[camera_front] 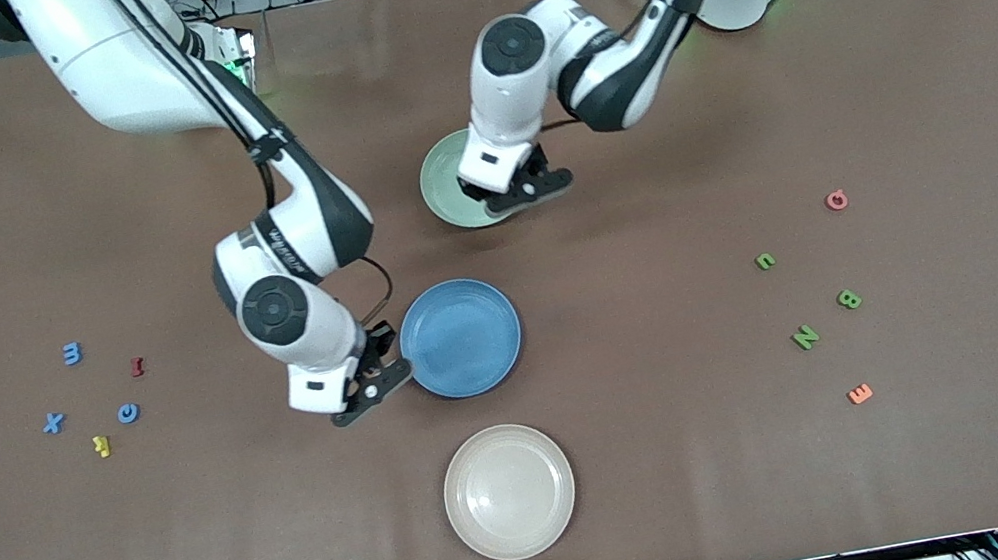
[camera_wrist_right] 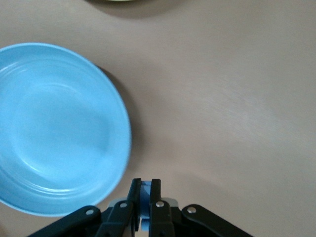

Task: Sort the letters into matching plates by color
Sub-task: 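Put blue i on blue plate while the left gripper puts q on green plate, then move both grippers back over the letter piles beside the plates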

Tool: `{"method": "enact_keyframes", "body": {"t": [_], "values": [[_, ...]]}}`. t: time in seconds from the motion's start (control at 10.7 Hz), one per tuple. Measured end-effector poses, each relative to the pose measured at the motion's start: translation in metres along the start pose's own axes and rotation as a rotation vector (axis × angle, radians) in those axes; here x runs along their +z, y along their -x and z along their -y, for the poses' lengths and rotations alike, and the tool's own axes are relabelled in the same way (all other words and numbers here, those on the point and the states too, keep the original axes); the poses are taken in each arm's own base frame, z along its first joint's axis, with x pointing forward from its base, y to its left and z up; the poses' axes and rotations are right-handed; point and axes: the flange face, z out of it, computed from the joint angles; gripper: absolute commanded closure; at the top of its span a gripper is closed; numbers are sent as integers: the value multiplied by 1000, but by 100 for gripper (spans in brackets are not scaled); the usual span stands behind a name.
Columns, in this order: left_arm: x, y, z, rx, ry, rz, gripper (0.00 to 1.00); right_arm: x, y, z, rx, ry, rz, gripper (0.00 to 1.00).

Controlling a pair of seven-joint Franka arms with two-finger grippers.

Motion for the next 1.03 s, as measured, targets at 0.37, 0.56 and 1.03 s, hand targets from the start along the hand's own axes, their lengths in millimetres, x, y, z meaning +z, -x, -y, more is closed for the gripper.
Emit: {"method": "enact_keyframes", "body": {"t": [0.37, 0.56, 1.03], "values": [[58, 85, -12, 19, -121, 78, 0, 24, -16, 65, -82, 4, 5, 39], [80, 87, -5, 16, -171, 104, 0, 34, -19, 88, -103, 6, 11, 0], [41, 10, 7, -89, -189, 57, 0, 26, -26, 79, -92, 18, -9, 0]]}}
